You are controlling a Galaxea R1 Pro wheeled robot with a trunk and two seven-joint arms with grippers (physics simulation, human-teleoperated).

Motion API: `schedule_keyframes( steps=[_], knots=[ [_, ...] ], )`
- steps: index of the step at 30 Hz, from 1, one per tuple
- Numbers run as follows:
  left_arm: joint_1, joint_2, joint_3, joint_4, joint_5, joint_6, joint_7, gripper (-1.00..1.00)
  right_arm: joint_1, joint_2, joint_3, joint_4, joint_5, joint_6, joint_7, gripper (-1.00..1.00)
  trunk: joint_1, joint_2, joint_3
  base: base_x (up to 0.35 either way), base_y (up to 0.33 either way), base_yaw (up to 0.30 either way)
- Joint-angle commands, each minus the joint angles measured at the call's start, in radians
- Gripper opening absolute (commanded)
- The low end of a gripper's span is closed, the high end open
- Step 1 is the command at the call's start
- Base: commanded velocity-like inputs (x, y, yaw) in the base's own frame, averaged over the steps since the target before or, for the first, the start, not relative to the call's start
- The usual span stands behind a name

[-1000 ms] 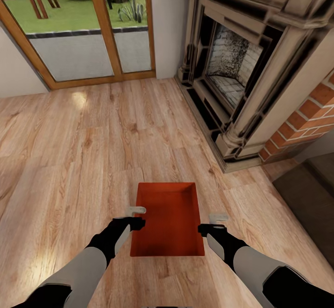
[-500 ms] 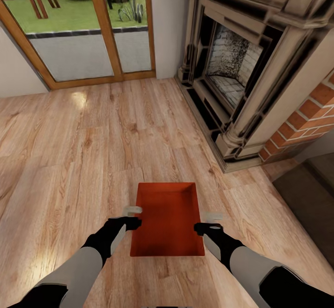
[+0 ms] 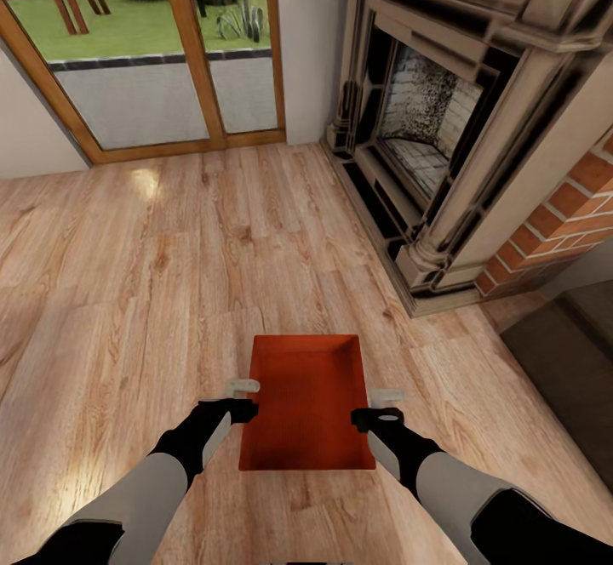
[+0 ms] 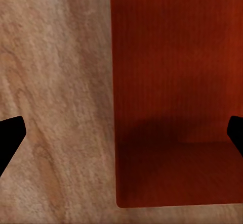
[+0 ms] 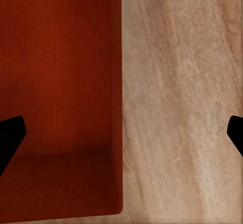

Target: Move the two storage containers from the living room to the garage. In the garage, place one container on the floor and stack the other container on top of it (either order is fine).

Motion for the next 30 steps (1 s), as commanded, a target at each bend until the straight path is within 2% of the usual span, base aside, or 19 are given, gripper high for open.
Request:
schedule_keyframes(
  steps=[1,21,26,30],
  knots=[
    [0.000,0.000,-0.001,-0.002,0.000,0.006,0.004,1.00,0.000,-0.001,0.008,-0.002,-0.005,0.007,-0.007,1.00,0.000,0.000,-0.001,0.000,0.000,0.000],
    [0.000,0.001,-0.003,0.035,0.003,0.005,0.005,1.00,-0.002,-0.010,0.008,0.000,-0.011,0.015,-0.007,1.00,0.000,0.000,-0.001,0.000,0.000,0.000],
    [0.000,0.000,-0.003,0.042,0.000,0.004,0.005,1.00,-0.001,-0.007,0.007,0.001,-0.013,0.011,-0.007,1.00,0.019,-0.035,-0.016,0.000,0.000,0.000],
    [0.000,0.000,-0.003,0.041,0.000,0.004,0.005,1.00,-0.001,-0.008,0.007,0.001,-0.013,0.010,-0.007,1.00,0.019,-0.035,-0.016,0.000,0.000,0.000]
  ],
)
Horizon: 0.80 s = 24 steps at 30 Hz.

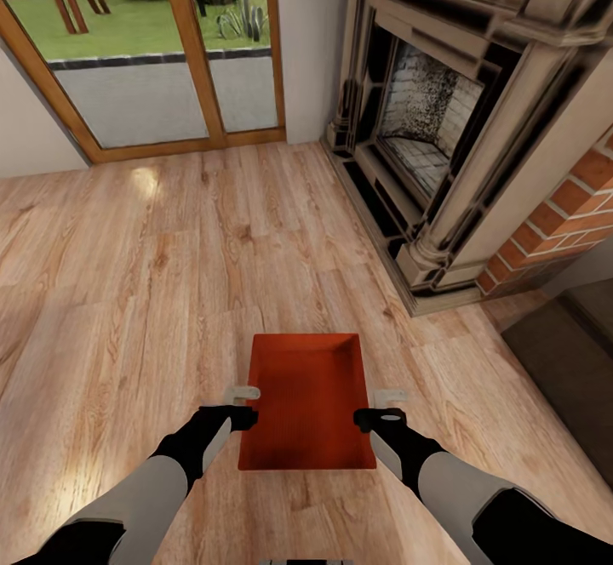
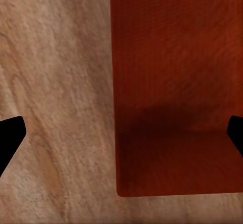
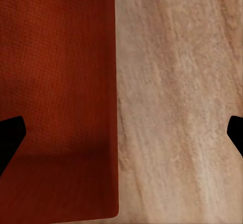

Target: Move the two storage containers from the living room to the garage. In the garage, place one container on the floor and stack the other container on top of it (either order is fine).

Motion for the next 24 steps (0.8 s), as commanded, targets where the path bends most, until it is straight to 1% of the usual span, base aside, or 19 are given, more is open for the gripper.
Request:
schedule_keyframes(
  steps=[1,8,24],
  knots=[
    [0.000,0.000,-0.001,-0.002,0.000,0.006,0.004,1.00,0.000,0.000,0.008,-0.002,-0.005,0.007,-0.007,1.00,0.000,0.000,-0.001,0.000,0.000,0.000],
    [0.000,-0.002,-0.001,-0.004,0.000,0.006,0.004,1.00,0.000,-0.002,0.008,-0.002,-0.005,0.007,-0.007,1.00,0.000,0.000,-0.001,0.000,0.000,0.000],
    [0.000,-0.003,-0.001,-0.003,-0.001,0.006,0.004,1.00,0.000,-0.002,0.008,-0.004,-0.003,0.007,-0.009,1.00,0.061,-0.112,-0.051,0.000,0.000,0.000]
  ],
)
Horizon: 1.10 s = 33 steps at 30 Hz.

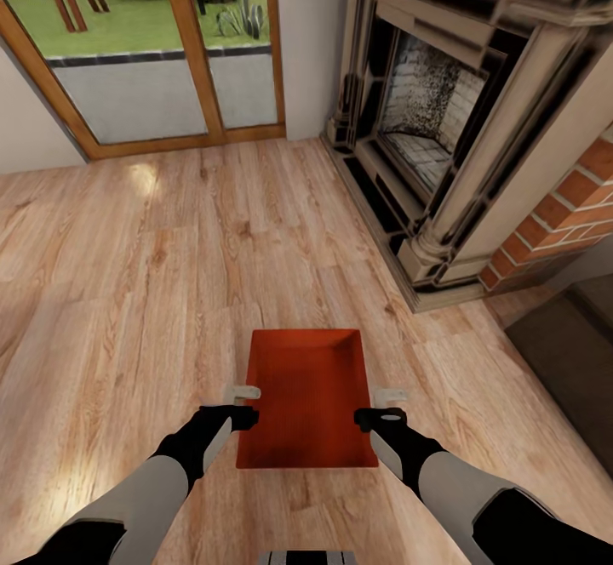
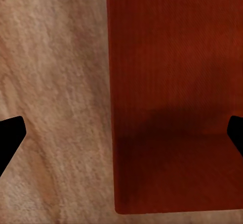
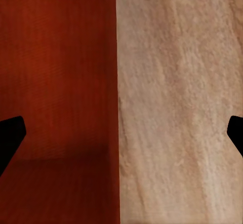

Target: Move the two storage containers from the living room to the garage. In the garage, place one container on the floor and stack the other container on top of it (either order is fine).

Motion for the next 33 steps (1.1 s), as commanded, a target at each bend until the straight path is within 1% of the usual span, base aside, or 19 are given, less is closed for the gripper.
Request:
schedule_keyframes(
  steps=[1,7,13,33],
  knots=[
    [0.000,0.000,-0.001,-0.002,0.000,0.006,0.004,1.00,0.000,0.000,0.008,-0.003,-0.004,0.007,-0.007,1.00,0.004,-0.008,-0.004,0.000,0.000,0.000],
    [0.000,-0.001,-0.001,-0.002,0.000,0.006,0.004,1.00,-0.001,-0.001,0.009,-0.006,-0.002,0.011,-0.009,1.00,0.027,-0.050,-0.023,0.000,0.000,0.000],
    [0.000,-0.001,-0.001,-0.002,0.000,0.006,0.004,1.00,-0.014,-0.001,0.010,-0.007,0.000,0.015,-0.009,1.00,0.050,-0.092,-0.041,0.000,0.000,0.000],
    [0.000,-0.001,-0.001,-0.002,0.000,0.006,0.003,1.00,-0.019,-0.001,0.010,-0.007,0.001,0.015,-0.009,1.00,0.126,-0.232,-0.104,0.000,0.000,0.000]
  ],
)
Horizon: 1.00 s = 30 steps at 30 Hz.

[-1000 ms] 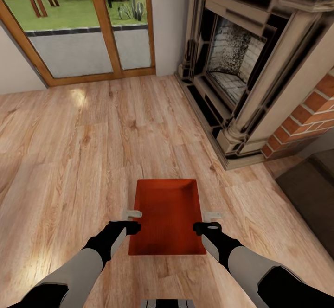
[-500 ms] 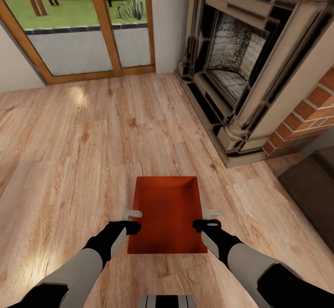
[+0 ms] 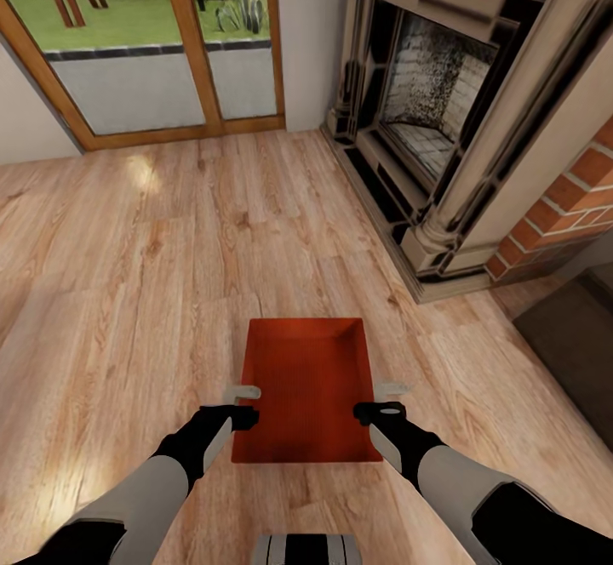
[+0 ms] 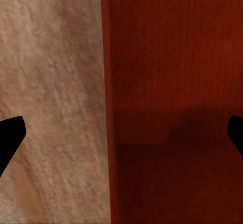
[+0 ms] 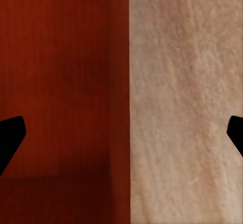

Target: Move the two storage containers from the living room to the garage. In the garage, place one container on the floor and stack the other container on top of it (either order is fine).

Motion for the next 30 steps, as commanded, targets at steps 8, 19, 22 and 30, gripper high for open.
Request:
schedule_keyframes(
  steps=[8,19,22,30],
  knots=[
    [0.000,0.000,-0.001,-0.008,0.001,0.006,0.004,1.00,0.000,0.000,0.008,-0.002,-0.004,0.007,-0.006,1.00,0.027,-0.049,-0.023,0.000,0.000,0.000],
    [0.000,0.004,0.003,-0.011,0.002,0.006,0.004,1.00,0.000,-0.002,0.008,-0.002,-0.004,0.005,-0.006,1.00,0.038,-0.070,-0.032,0.000,0.000,0.000],
    [0.000,0.004,0.004,-0.011,0.002,0.006,0.004,1.00,0.000,-0.001,0.008,-0.002,-0.004,0.005,-0.006,1.00,0.038,-0.070,-0.032,0.000,0.000,0.000],
    [0.000,0.004,0.005,-0.011,0.002,0.006,0.004,1.00,0.000,-0.002,0.008,-0.002,-0.004,0.004,-0.005,1.00,0.061,-0.112,-0.051,0.000,0.000,0.000]
  ],
)
